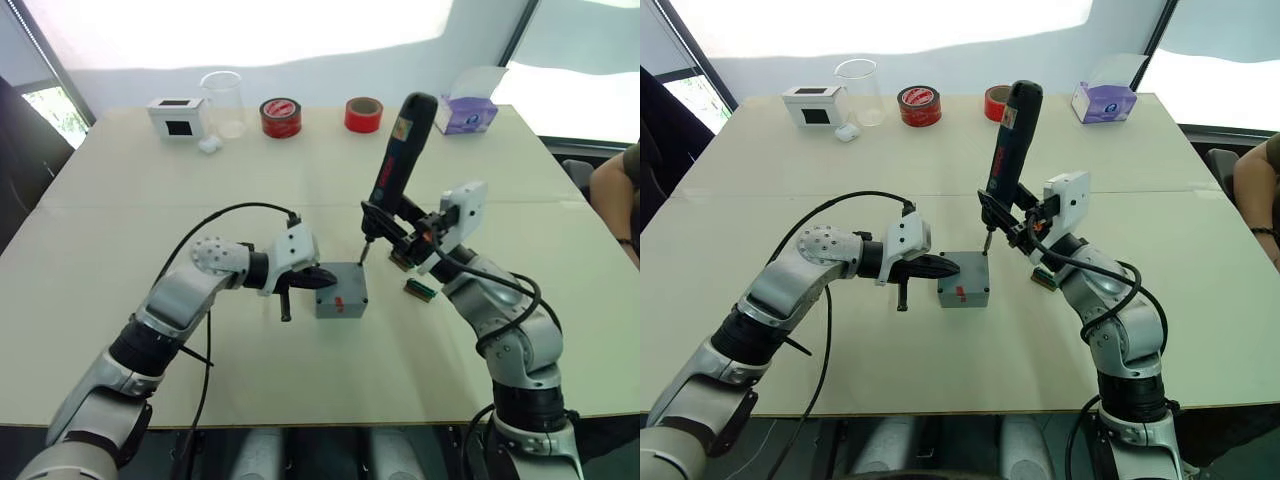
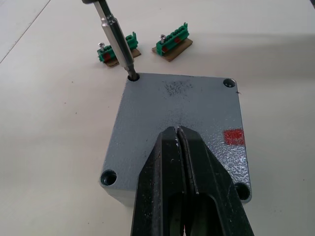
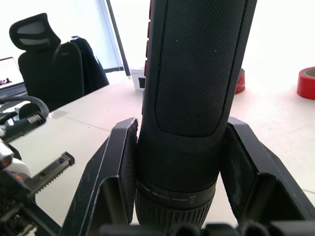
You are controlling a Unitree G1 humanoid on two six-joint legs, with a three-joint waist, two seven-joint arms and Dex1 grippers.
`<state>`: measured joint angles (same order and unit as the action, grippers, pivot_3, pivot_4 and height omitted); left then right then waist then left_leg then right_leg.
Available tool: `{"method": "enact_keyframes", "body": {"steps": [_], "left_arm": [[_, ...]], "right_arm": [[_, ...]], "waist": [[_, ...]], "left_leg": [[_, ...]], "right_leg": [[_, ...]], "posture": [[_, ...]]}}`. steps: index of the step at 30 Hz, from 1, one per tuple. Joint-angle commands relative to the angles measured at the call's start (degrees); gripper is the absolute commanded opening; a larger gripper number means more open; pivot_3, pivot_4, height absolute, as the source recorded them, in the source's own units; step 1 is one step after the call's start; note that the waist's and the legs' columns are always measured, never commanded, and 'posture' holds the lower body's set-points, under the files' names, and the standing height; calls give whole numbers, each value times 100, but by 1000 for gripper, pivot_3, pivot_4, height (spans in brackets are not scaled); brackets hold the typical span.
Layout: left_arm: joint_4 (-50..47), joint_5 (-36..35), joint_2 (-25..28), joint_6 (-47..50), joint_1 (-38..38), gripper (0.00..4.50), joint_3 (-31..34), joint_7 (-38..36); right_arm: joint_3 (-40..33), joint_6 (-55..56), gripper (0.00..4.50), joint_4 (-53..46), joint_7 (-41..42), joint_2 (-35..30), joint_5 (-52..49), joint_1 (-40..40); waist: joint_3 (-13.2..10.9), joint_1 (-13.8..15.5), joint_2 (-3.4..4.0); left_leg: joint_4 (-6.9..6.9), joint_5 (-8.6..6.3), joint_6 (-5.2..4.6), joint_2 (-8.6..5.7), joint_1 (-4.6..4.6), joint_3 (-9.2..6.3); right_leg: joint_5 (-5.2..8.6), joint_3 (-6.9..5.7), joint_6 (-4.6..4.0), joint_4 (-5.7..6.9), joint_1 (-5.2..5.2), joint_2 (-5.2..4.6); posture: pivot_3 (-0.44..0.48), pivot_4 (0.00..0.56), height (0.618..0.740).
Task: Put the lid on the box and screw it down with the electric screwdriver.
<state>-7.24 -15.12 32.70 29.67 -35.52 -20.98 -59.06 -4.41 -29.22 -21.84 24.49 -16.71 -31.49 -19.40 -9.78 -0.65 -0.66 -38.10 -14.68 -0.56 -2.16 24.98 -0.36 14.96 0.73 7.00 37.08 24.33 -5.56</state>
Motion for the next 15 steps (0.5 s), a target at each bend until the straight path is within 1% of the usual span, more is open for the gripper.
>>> {"method": "enact_keyframes", "body": {"steps": [1,4,7,9,10,13,15], "left_arm": [[-63,60,30,90,125,0,-20,-61],[-71,67,16,103,133,0,-34,-64],[-65,82,-2,116,129,0,-47,-59],[-51,106,-9,108,150,0,-63,-50],[-47,112,-14,110,160,0,-66,-46],[-60,120,-24,130,189,0,-57,-43],[-70,121,-33,151,203,0,-41,-45]], "right_arm": [[-30,240,1764,-75,78,-35,62,-21],[13,297,1764,-37,133,-59,142,7],[362,349,1764,-58,400,-239,376,248],[666,246,1764,39,469,-375,577,519],[698,191,1764,76,449,-359,549,601],[742,106,1764,125,395,-323,543,691],[898,69,1764,213,334,-404,790,703]], "waist": [[0,2,0],[0,4,0],[3,7,0],[8,9,0],[12,3,-3],[20,1,-10],[34,-3,-10]], "left_leg": [[0,0,0,0,0,0],[-1,0,0,0,0,0],[-2,0,0,0,-2,0],[-2,0,-1,0,-14,0],[-2,-2,-4,0,-21,0],[11,-17,-24,0,-121,-1],[24,-26,-35,2,-172,-3]], "right_leg": [[0,0,0,0,0,0],[0,0,0,1,0,0],[0,0,0,1,-2,0],[0,-1,0,0,-16,0],[0,-1,0,0,-25,0],[22,-3,-1,-25,-125,-1],[30,-4,4,-50,-182,-1]], "posture": [[0,150,740],[0,150,740],[0,150,740],[0,150,740],[0,150,740],[0,150,740],[0,150,740]]}}
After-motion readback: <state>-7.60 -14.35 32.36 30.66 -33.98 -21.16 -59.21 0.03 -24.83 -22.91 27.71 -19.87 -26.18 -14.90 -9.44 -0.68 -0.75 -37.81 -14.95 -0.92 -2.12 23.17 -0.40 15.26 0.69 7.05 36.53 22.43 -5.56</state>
